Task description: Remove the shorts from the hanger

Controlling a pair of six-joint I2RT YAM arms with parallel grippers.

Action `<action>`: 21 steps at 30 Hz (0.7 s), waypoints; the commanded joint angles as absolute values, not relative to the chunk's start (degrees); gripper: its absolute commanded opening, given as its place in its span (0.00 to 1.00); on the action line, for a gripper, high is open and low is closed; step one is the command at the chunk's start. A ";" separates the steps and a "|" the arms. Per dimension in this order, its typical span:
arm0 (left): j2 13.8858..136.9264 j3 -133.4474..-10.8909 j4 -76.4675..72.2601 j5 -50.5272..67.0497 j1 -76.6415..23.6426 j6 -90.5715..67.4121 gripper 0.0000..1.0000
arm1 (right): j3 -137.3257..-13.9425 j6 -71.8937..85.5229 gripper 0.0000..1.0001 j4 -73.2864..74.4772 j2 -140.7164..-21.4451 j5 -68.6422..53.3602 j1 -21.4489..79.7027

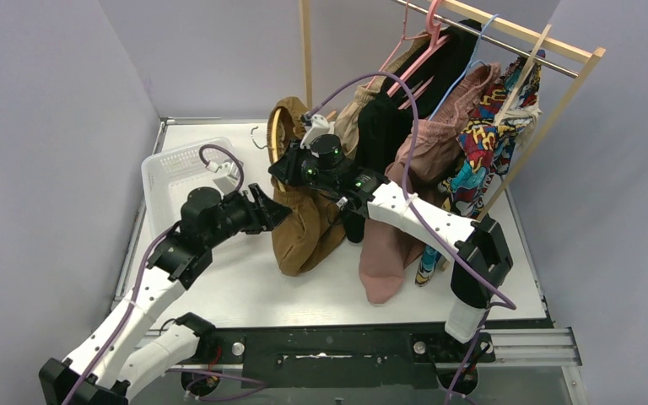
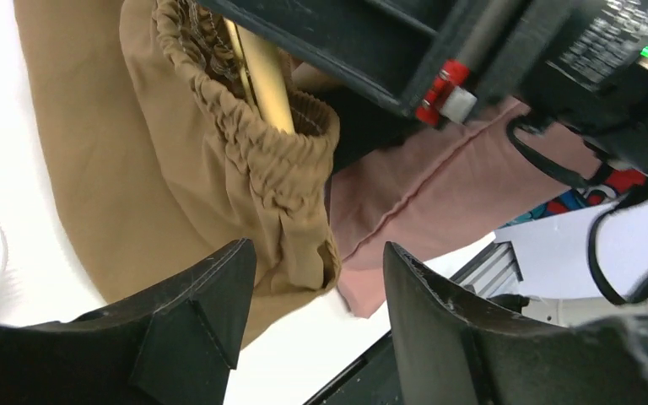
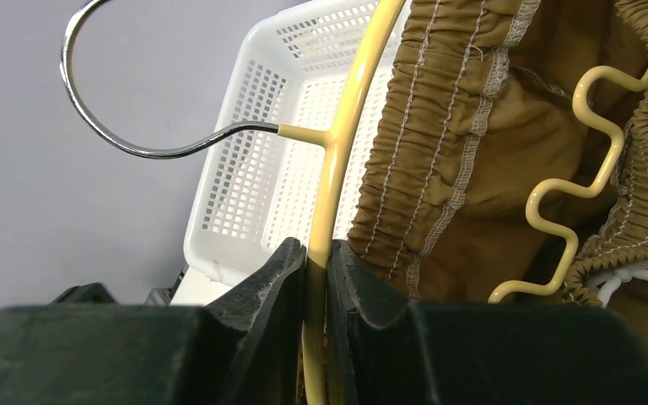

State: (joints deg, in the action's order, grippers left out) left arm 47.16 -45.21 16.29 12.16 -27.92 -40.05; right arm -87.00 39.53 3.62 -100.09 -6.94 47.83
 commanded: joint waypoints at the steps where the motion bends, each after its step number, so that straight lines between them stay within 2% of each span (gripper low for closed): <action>1: 51.92 -47.02 7.10 11.99 -28.04 -42.62 0.53 | -87.90 39.46 0.00 -4.20 -98.62 -7.29 47.95; 2: 52.61 -47.25 7.26 11.21 -28.04 -42.41 0.47 | -87.81 39.46 0.00 -4.34 -98.47 -7.49 47.98; 4: 53.80 -47.76 7.48 10.02 -28.04 -41.90 0.26 | -87.72 39.51 0.00 -4.36 -98.38 -7.64 47.98; 8: 53.87 -48.09 8.35 9.06 -28.04 -41.31 0.02 | -87.43 39.57 0.00 -4.34 -98.19 -7.41 47.90; 15: 50.02 -45.62 12.69 8.11 -27.99 -39.38 0.00 | -87.39 39.49 0.00 -4.48 -98.31 -7.47 47.82; 21: 46.24 -42.12 21.26 12.94 -28.11 -38.13 0.00 | -89.40 39.46 0.00 -4.26 -98.67 -6.00 47.38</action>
State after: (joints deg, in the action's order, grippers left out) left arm 49.06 -44.16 15.97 9.58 -28.03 -39.90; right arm -86.46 40.16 2.59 -100.09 -7.55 47.86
